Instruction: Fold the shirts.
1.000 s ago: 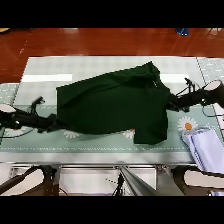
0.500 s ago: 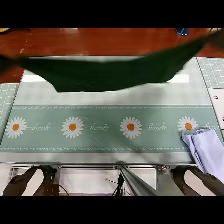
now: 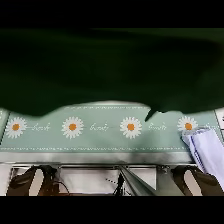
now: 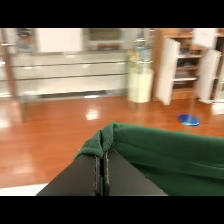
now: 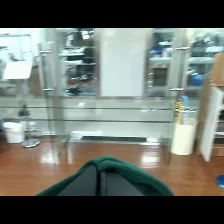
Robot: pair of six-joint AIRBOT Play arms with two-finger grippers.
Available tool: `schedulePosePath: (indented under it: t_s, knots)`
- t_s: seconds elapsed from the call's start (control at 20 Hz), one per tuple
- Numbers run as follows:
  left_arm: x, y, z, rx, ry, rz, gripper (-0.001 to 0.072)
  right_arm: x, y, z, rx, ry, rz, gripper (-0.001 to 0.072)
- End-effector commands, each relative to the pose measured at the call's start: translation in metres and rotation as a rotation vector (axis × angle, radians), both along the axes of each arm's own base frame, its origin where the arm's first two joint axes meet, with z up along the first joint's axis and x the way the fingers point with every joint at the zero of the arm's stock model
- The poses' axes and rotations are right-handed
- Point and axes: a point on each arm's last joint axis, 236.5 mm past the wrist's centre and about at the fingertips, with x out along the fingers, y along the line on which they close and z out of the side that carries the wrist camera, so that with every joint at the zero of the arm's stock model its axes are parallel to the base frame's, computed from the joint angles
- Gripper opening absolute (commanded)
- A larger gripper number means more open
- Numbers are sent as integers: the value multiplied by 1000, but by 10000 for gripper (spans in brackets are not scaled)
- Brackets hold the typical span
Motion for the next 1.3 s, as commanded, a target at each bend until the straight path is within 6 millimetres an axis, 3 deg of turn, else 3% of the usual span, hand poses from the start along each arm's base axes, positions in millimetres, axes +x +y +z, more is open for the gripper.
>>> schedulePosePath:
  t_s: [0.0, 0.15, 0.35, 0.5, 0.6, 0.75, 0.95, 1.15, 1.25]
  knots:
    - [-23, 5, -30, 41, 115, 56, 21, -27, -7, -15, -6, 64, -69, 17]
    - [-20, 6, -58, 54, 241, 48, 21, -14, -7, -59, -3, 255, -50, 17]
    - [5, 16, -117, 44, 543, 6, 21, 26, -28, -161, -61, 719, -32, 16]
    - [47, 32, -166, -16, 746, -21, 21, 84, -44, -210, -18, 910, 3, 16]
    - [85, 42, -209, -84, 880, -47, 22, 120, -53, -254, 19, 1059, 33, 16]
    - [143, 43, -275, -185, 1030, -112, 22, 170, -44, -318, 109, 1231, 158, 17]
    - [214, 33, -347, -242, 1138, -146, 22, 243, -33, -372, 126, 1228, 178, 17]
    - [262, 34, -402, -285, 1174, -121, 22, 321, -31, -394, 154, 1058, 132, 17]
    - [281, 35, -424, -303, 1174, -103, 22, 346, -33, -412, 178, 1022, 108, 17]
